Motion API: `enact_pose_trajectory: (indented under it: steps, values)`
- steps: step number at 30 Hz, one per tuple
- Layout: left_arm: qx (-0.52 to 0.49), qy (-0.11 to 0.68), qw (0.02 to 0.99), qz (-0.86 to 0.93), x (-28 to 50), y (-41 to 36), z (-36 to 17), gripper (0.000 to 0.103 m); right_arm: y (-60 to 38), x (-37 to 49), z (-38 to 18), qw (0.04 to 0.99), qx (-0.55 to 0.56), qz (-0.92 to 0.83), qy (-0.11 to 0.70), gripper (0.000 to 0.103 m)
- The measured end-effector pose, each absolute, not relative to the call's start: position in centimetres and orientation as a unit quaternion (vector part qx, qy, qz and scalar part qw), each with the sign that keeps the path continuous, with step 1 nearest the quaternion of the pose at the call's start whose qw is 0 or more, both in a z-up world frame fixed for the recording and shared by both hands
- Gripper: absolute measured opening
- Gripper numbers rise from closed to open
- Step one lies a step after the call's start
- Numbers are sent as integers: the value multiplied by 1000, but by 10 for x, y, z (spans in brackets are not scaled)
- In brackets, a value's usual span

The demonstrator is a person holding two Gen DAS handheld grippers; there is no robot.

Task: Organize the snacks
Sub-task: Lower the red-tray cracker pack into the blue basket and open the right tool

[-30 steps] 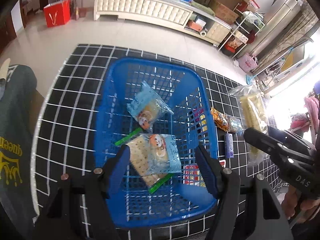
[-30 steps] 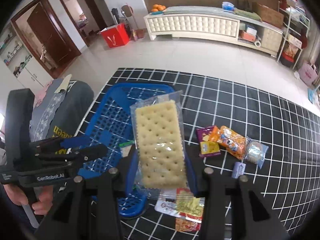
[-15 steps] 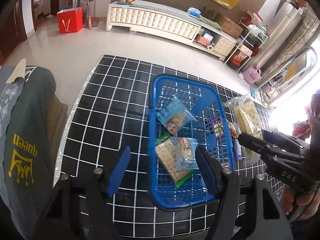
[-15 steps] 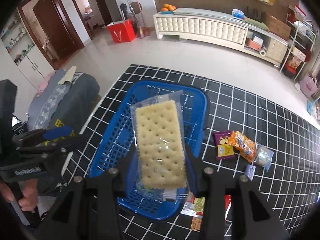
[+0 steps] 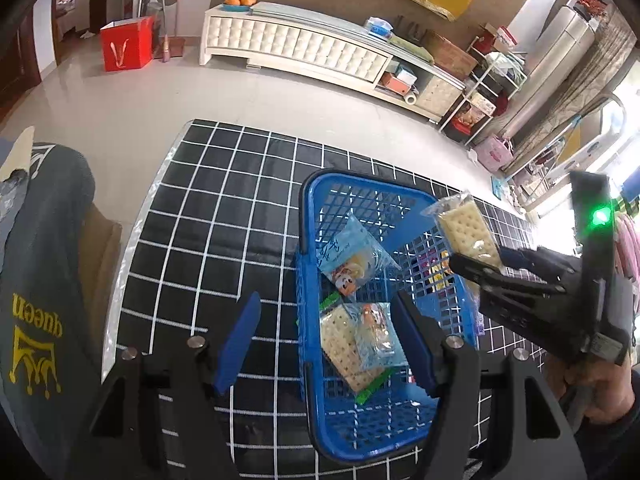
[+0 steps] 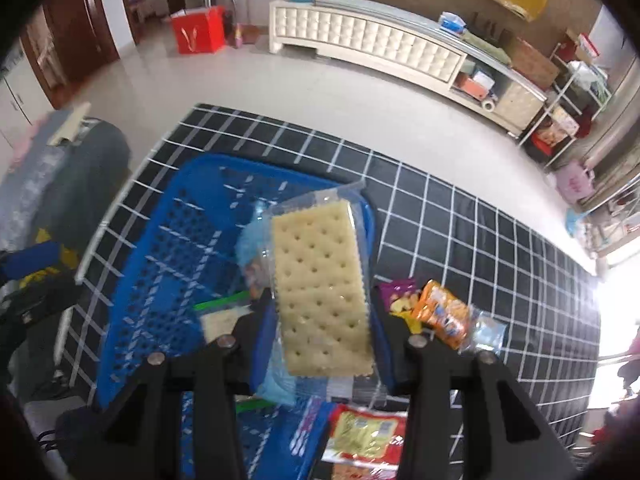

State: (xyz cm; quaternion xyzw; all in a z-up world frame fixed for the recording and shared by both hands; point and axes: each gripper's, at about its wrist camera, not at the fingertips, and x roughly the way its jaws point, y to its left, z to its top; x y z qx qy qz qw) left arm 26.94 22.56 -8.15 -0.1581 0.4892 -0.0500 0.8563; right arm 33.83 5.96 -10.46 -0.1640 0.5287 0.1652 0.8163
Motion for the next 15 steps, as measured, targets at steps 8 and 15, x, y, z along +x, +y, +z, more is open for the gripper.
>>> enact_pose_trajectory:
  steps: [8,15]
  values:
    - [-152,508,846,-54,292,221,-109,65,74,362,-133,811,-241,106,523,59]
    - [-150,515,843,-50,286,212,-110,65,62,353,-115,828,-212,116,506,86]
